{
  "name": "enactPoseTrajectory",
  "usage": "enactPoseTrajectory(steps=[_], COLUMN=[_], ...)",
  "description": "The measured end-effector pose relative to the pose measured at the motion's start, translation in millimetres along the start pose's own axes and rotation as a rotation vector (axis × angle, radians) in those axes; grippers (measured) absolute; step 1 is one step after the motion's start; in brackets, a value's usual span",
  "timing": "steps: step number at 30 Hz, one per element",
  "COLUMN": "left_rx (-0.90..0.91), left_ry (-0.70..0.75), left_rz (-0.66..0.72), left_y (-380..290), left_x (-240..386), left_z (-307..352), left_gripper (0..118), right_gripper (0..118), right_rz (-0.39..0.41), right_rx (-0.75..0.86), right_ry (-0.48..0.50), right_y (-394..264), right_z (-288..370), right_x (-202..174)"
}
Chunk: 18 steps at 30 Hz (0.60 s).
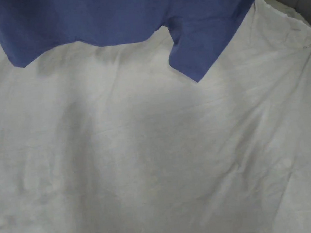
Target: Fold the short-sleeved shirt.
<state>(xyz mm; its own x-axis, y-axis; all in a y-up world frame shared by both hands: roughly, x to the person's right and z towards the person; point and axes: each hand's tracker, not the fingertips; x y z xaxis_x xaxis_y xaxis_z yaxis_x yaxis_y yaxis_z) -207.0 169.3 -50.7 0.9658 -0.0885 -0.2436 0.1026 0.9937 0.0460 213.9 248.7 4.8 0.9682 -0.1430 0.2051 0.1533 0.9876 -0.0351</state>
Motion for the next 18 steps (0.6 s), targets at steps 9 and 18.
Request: enactPoseTrajectory(steps=[9,18], left_rx=[-0.278,-0.577], left_ry=[-0.078,-0.129], left_rz=[-0.012,0.05], left_y=[-125,-266], left_x=[5,-22], left_z=[21,110], left_gripper=[0,0], right_gripper=[2,2], right_rz=[0.097,0.105], right_rx=[-0.252,-0.509], right_ry=[-0.02,-0.02], right_y=[-113,-261], right_z=[-34,7], right_x=[15,56])
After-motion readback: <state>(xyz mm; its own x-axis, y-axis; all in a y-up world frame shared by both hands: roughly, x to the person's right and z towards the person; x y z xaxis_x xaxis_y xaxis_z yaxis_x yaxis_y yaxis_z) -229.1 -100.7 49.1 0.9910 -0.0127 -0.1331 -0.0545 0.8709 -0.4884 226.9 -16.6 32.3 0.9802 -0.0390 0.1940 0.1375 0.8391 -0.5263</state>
